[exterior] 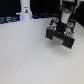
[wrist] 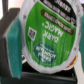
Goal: Open the kcup holder, insert the kcup into the holder, and close the kcup holder
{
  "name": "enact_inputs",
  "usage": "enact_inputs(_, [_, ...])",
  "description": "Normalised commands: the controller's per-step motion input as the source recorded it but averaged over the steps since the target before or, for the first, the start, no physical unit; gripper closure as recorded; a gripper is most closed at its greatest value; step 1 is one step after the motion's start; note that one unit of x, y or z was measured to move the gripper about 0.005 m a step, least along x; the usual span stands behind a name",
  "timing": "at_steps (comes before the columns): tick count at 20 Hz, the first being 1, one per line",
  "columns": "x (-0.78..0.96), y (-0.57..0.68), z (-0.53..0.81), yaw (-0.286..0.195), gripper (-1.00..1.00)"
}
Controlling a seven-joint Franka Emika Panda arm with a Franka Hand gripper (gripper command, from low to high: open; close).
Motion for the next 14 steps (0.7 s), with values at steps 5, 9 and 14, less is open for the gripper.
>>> enact_inputs(5, [-0.16,0.0,-0.28,0.055,1.0])
enact_inputs(9, [0.08,0.0,-0.09,0.0,1.0])
enact_inputs(14, [0.04,0.05,-0.14,0.001,1.0])
